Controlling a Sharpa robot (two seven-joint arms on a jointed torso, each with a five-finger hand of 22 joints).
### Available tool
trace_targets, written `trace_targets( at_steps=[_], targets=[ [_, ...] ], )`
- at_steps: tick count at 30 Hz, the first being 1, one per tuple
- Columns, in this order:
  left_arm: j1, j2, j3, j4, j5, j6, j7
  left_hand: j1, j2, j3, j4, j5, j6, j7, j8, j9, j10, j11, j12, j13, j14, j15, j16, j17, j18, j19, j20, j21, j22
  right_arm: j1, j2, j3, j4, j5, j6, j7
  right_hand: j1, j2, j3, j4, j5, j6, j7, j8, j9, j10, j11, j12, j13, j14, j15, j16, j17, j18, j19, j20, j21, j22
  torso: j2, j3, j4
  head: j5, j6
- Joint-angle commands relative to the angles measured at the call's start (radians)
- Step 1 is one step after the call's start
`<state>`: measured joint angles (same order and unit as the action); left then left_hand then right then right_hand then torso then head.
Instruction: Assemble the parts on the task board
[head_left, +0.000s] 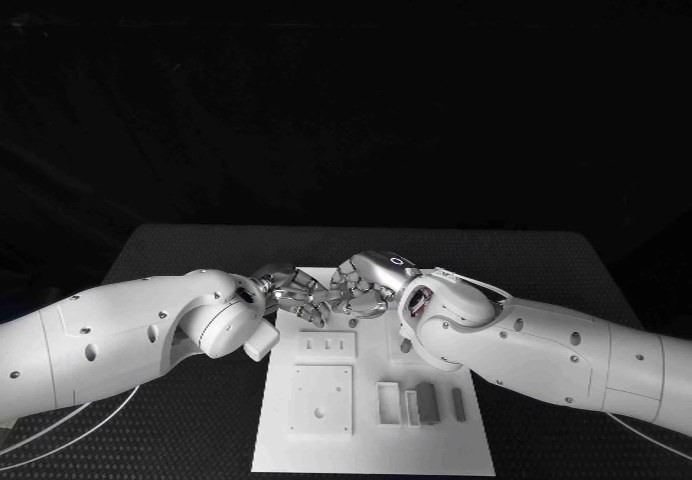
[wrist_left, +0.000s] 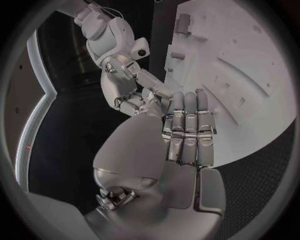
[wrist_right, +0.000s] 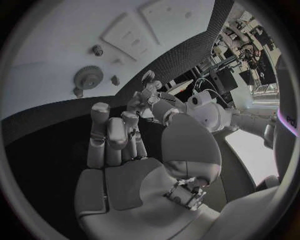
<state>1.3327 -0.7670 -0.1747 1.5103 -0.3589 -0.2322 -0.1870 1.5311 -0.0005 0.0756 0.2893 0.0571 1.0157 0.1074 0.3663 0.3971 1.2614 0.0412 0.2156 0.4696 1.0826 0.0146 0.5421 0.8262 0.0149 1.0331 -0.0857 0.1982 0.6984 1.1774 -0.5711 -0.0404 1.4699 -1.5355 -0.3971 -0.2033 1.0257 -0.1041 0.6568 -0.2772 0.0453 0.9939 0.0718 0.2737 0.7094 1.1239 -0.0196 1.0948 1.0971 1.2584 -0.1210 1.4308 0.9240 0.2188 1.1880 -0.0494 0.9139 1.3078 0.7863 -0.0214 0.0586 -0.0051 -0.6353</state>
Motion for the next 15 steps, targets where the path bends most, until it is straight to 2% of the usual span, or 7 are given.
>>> trace_targets(
  at_steps=[1, 3, 4, 5, 9, 11, 15],
  targets=[
    [0.002, 0.002, 0.003, 0.003, 0.043, 0.019, 0.02, -0.046, -0.03, 0.009, 0.003, 0.008, 0.003, 0.004, 0.003, 0.001, -0.003, 0.004, -0.006, 0.006, -0.004, 0.003, 0.0, 0.002, -0.015, 0.002, 0.007, -0.007, 0.002, -0.003, 0.001, -0.003, -0.004, -0.004, 0.025, 0.001, 0.002, 0.014, -0.002, 0.006, 0.005, 0.026, 0.017, 0.002, -0.002, 0.006, -0.002, 0.0, 0.002, 0.0, -0.006, 0.0, -0.001, 0.043, -0.002, 0.002, 0.005, 0.019, 0.0, 0.0002, -0.0003, -0.002, 0.0],
    [0.002, 0.002, 0.003, 0.003, 0.052, 0.023, 0.022, -0.075, -0.051, 0.022, 0.002, 0.022, 0.002, 0.004, 0.003, 0.001, -0.005, 0.004, -0.009, 0.012, -0.004, 0.003, -0.001, 0.003, -0.015, 0.002, 0.007, -0.009, 0.003, -0.003, 0.001, -0.004, -0.004, -0.004, 0.024, 0.002, 0.002, 0.014, -0.002, 0.006, 0.005, 0.026, 0.017, 0.002, -0.002, 0.006, -0.002, 0.0, 0.002, 0.0, -0.006, 0.0, 0.0, 0.043, -0.002, 0.002, 0.005, 0.019, 0.0, 0.0002, -0.0002, -0.002, 0.0],
    [0.002, 0.001, 0.003, 0.002, 0.054, 0.023, 0.022, -0.099, -0.063, 0.02, 0.0, 0.067, 0.001, 0.005, 0.002, 0.001, -0.006, 0.005, -0.011, 0.016, -0.005, 0.004, -0.002, 0.004, -0.014, 0.0, 0.008, -0.01, 0.004, -0.003, 0.002, -0.004, -0.004, -0.004, 0.024, 0.002, 0.002, 0.014, -0.002, 0.006, 0.005, 0.026, 0.017, 0.002, -0.002, 0.006, -0.003, 0.0, 0.002, 0.001, -0.006, 0.0, 0.0, 0.043, -0.002, 0.002, 0.005, 0.019, 0.001, 0.0002, -0.0001, -0.002, -0.001],
    [0.002, 0.001, 0.003, 0.002, 0.057, 0.023, 0.022, -0.117, -0.07, 0.01, 0.0, 0.09, 0.0, 0.005, 0.002, 0.001, -0.006, 0.005, -0.012, 0.02, -0.006, 0.004, -0.003, 0.005, -0.015, 0.0, 0.007, -0.011, 0.006, -0.003, 0.002, -0.004, -0.004, -0.004, 0.023, 0.002, 0.002, 0.014, -0.002, 0.006, 0.005, 0.026, 0.017, 0.002, -0.002, 0.006, -0.003, 0.0, 0.002, 0.0, -0.006, 0.0, 0.0, 0.043, -0.002, 0.002, 0.005, 0.019, 0.001, 0.0006, 0.0001, -0.003, -0.001],
    [0.002, 0.001, 0.003, 0.001, 0.063, 0.021, 0.02, -0.175, -0.095, 0.006, 0.002, 0.116, -0.005, 0.007, 0.001, 0.0, -0.01, 0.006, -0.018, 0.03, -0.008, 0.005, -0.006, 0.007, -0.015, -0.001, 0.007, -0.014, 0.01, -0.004, 0.002, -0.005, -0.004, -0.004, 0.023, 0.003, 0.002, 0.015, -0.002, 0.005, 0.005, 0.027, 0.017, 0.002, -0.002, 0.006, -0.003, 0.0, 0.002, 0.0, -0.006, 0.0, 0.0, 0.043, -0.002, 0.002, 0.005, 0.019, 0.001, 0.0009, 0.0003, -0.003, -0.002],
    [0.002, 0.0, 0.003, 0.0, 0.064, 0.021, 0.016, -0.218, -0.112, 0.016, 0.001, 0.163, -0.01, 0.01, -0.001, -0.001, -0.014, 0.008, -0.024, 0.039, -0.011, 0.006, -0.009, 0.009, -0.015, -0.004, 0.007, -0.018, 0.013, -0.004, 0.002, -0.005, -0.004, -0.004, 0.023, 0.003, 0.002, 0.015, -0.001, 0.005, 0.005, 0.027, 0.017, 0.002, -0.002, 0.006, -0.003, 0.0, 0.002, 0.001, -0.006, 0.0, 0.0, 0.043, -0.002, 0.002, 0.005, 0.019, 0.001, 0.0011, 0.0003, -0.004, -0.001],
    [0.002, 0.0, 0.003, 0.001, 0.071, 0.021, 0.007, -0.248, -0.124, 0.031, 0.001, 0.201, -0.016, 0.012, -0.001, 0.0, -0.018, 0.01, -0.029, 0.048, -0.014, 0.007, -0.011, 0.011, -0.014, -0.006, 0.009, -0.022, 0.017, -0.004, 0.002, -0.005, -0.004, -0.004, 0.022, 0.004, 0.002, 0.015, -0.001, 0.005, 0.005, 0.027, 0.017, 0.002, -0.002, 0.006, -0.003, 0.0, 0.002, 0.0, -0.006, 0.0, -0.001, 0.043, -0.002, 0.002, 0.005, 0.019, 0.001, 0.0007, 0.0002, -0.004, -0.002]
  ],
)
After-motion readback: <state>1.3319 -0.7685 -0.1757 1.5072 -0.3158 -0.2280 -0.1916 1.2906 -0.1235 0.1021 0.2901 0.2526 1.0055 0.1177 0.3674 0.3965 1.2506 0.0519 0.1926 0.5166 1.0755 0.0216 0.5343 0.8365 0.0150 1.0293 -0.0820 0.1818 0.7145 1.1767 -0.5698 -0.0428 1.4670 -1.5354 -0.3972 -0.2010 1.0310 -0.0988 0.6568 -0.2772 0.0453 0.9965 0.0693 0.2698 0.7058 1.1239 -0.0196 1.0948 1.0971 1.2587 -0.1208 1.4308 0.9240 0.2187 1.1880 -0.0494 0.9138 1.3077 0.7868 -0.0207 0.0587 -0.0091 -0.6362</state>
